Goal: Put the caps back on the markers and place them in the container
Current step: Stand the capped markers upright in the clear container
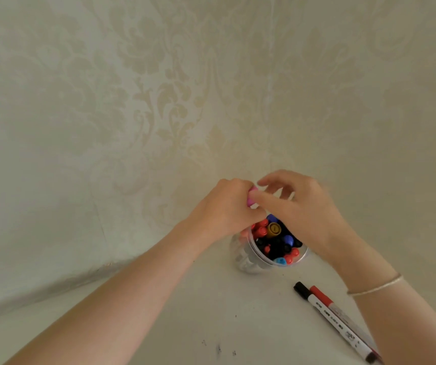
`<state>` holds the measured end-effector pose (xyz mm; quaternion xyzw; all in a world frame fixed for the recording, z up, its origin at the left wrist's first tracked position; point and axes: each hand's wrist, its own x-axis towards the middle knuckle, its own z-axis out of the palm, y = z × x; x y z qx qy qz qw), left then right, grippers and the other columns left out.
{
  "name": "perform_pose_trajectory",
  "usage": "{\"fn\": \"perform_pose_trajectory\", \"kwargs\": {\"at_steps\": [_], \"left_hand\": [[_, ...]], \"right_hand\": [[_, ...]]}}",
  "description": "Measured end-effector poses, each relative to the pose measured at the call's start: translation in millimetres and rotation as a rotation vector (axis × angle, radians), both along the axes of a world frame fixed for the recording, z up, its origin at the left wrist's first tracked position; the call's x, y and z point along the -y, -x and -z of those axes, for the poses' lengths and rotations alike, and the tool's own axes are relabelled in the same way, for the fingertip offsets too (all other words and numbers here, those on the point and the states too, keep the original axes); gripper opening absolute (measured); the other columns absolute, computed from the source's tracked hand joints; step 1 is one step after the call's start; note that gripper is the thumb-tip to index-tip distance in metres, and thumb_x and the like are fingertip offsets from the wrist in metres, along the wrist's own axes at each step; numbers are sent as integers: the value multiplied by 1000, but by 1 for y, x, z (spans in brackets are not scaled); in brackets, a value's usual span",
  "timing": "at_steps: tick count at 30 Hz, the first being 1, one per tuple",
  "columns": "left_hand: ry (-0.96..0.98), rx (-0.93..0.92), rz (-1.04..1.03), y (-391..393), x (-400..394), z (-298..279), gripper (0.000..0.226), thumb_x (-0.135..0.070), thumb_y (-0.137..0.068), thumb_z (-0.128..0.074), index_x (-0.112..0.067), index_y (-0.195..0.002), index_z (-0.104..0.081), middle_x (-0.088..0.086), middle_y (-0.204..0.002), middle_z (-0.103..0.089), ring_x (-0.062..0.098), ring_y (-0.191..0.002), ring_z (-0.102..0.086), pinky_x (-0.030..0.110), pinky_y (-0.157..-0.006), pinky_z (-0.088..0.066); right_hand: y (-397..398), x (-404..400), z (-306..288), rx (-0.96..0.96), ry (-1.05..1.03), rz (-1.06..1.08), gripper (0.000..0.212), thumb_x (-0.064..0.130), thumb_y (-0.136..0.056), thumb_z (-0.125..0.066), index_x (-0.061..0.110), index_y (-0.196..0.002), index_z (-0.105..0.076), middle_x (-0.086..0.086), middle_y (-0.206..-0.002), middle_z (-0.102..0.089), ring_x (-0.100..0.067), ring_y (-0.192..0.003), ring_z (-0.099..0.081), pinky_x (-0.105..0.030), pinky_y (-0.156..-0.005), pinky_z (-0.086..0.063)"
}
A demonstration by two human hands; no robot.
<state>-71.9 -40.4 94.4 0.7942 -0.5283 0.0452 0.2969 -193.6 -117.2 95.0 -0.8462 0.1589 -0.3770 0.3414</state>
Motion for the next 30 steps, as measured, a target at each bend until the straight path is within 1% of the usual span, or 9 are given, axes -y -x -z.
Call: {"fn": "perform_pose_trajectory", "kwargs": {"at_steps": [4, 6, 8, 10, 12, 14, 18, 24, 30], "left_hand": [[33, -70, 9, 6, -3, -1, 23, -29, -80, -63, -24, -102, -60, -6, -48, -60, 6, -59, -67, 32, -71, -57], [27, -106, 26, 5, -6, -1, 32, -24, -78, -64, -26, -110, -58, -4, -51, -64, 3, -54, -67, 31, -71, -58], [9, -107, 25, 4, -7, -2, 36, -22, -77, -65, -26, -112, -57, 0, -60, -70, 3, -54, -67, 34, -71, -58], [-15, -95, 4, 2, -9, -3, 36, -25, -78, -66, -27, -113, -57, 1, -65, -72, 4, -56, -67, 34, -71, -58], [-19, -115, 3, 2, -10, -4, 34, -26, -80, -66, -25, -113, -62, 1, -67, -72, 8, -61, -69, 34, -73, -58], [-17, -117, -2, 2, -10, -4, 24, -24, -82, -64, -24, -105, -68, -1, -64, -69, 12, -64, -70, 34, -75, -58], [-10, -104, -15, 2, -7, -5, 17, -22, -84, -61, -22, -96, -73, -11, -63, -59, 12, -60, -64, 32, -71, -57], [-14, -100, -6, 0, -5, -5, 18, -35, -86, -63, -25, -96, -74, -9, -58, -63, 9, -60, -66, 34, -73, -58], [-18, -92, 3, -1, -3, -4, 14, -31, -85, -63, -25, -93, -73, -5, -58, -67, 11, -57, -69, 36, -70, -59]], "right_hand": [[-7, 2, -6, -74, -166, -81, 8, 24, -79, -73, 21, -85, -69, 11, -74, -72, -3, -73, -64, -19, -67, -48], [-6, 4, -8, -61, -251, -120, 11, 17, -77, -75, 16, -86, -68, 6, -72, -73, -3, -68, -66, -13, -64, -50], [-2, 10, -12, 117, -394, -118, 11, 8, -80, -69, 11, -90, -66, -1, -75, -73, -6, -69, -68, -17, -68, -52], [8, 17, -20, 449, -523, -46, 14, 1, -86, -52, 11, -92, -60, -5, -72, -67, -15, -66, -68, -30, -64, -55], [22, 24, -26, 711, -409, 62, 23, 2, -85, -41, 14, -95, -58, -11, -74, -56, -21, -64, -63, -31, -52, -50], [30, 22, -24, 781, -153, 108, 27, 7, -80, -42, 19, -95, -60, -16, -79, -55, -27, -64, -61, -32, -53, -50], [26, 7, -6, 752, 274, 135, 23, 8, -79, -48, 16, -96, -61, 2, -85, -50, -34, -71, -61, -33, -61, -53], [12, 10, 14, 697, 531, 94, 20, -5, -89, -51, -8, -106, -61, -14, -96, -50, -24, -76, -67, -27, -68, -56], [7, 20, 37, 552, 644, 153, 19, 5, -90, -53, 0, -102, -67, -9, -95, -65, -22, -73, -65, -38, -52, -52]]}}
